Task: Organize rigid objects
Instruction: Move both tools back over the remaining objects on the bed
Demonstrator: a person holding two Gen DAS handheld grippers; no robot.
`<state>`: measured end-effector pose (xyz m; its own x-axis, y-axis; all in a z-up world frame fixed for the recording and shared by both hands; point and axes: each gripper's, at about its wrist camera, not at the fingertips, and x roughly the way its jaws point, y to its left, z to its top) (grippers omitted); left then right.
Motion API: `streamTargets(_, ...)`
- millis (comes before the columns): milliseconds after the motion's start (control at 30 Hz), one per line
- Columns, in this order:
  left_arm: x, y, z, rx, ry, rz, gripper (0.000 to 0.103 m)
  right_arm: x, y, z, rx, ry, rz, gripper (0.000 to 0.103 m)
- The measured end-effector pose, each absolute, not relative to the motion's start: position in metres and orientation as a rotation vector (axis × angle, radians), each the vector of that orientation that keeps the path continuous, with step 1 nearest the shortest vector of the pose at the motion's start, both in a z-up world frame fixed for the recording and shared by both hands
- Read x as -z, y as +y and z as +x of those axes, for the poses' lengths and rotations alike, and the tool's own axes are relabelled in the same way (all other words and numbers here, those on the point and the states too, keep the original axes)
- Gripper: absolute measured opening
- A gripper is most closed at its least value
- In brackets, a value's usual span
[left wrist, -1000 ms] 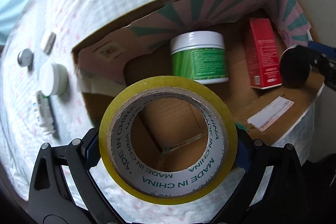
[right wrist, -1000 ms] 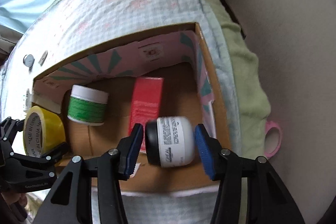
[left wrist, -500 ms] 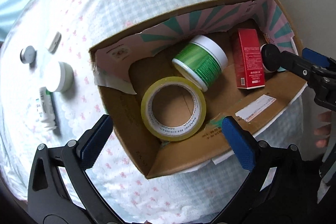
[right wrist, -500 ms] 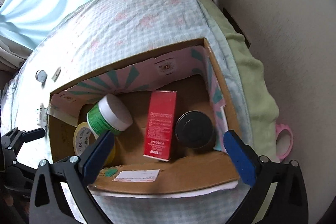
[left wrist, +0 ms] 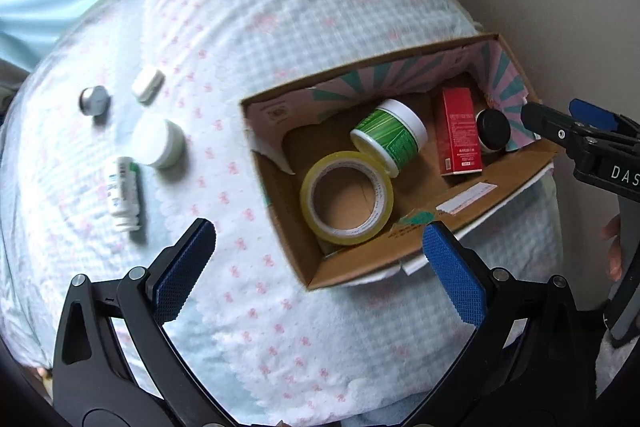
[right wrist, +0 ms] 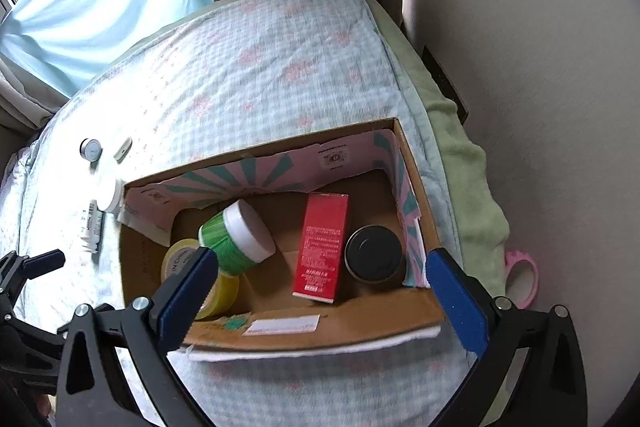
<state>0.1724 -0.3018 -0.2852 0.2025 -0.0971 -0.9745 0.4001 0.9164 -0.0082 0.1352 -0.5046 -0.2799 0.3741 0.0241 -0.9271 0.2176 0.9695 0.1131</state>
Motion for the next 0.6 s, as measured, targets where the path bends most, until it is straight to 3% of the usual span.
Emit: streamTargets(600,0.184,-0.147,0.133,0.221,1.129,0.157,0.103,0.173,-0.383,0.111,0.008,1.026,0.08,0.103)
